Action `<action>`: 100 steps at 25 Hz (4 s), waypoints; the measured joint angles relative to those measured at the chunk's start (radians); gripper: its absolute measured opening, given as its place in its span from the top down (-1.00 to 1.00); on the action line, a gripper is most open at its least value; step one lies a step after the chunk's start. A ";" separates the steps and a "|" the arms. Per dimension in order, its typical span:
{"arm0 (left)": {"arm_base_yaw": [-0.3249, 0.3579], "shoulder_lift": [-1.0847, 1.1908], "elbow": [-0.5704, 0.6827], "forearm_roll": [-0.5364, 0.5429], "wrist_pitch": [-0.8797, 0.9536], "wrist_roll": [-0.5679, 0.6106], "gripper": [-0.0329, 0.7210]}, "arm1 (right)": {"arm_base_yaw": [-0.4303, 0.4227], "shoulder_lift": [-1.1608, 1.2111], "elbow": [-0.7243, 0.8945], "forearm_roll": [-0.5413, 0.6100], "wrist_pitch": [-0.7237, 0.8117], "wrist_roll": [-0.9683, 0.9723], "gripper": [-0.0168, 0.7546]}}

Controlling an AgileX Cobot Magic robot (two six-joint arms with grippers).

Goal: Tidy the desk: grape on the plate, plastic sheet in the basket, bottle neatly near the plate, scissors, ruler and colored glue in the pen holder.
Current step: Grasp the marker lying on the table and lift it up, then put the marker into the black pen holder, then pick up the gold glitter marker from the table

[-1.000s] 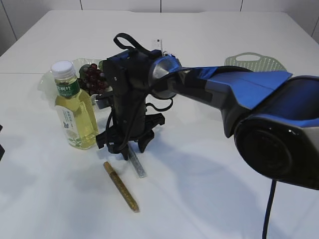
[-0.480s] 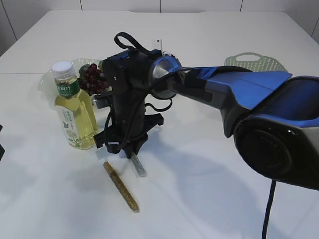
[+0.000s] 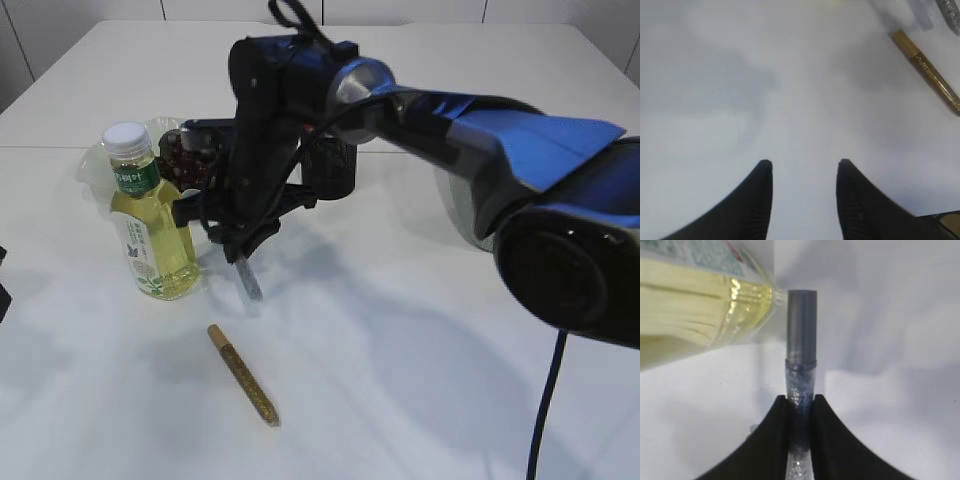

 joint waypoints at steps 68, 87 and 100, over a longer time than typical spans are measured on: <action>0.000 0.000 0.000 -0.006 0.013 0.000 0.10 | -0.456 -0.079 -0.008 0.532 -0.354 -0.704 -0.08; 0.000 0.000 0.000 -0.006 0.020 0.000 0.10 | -0.204 -0.378 -0.008 -0.044 0.020 -0.176 0.01; 0.000 0.000 0.000 -0.007 0.024 0.000 0.10 | 0.015 -0.396 0.258 -0.104 0.021 -0.097 0.01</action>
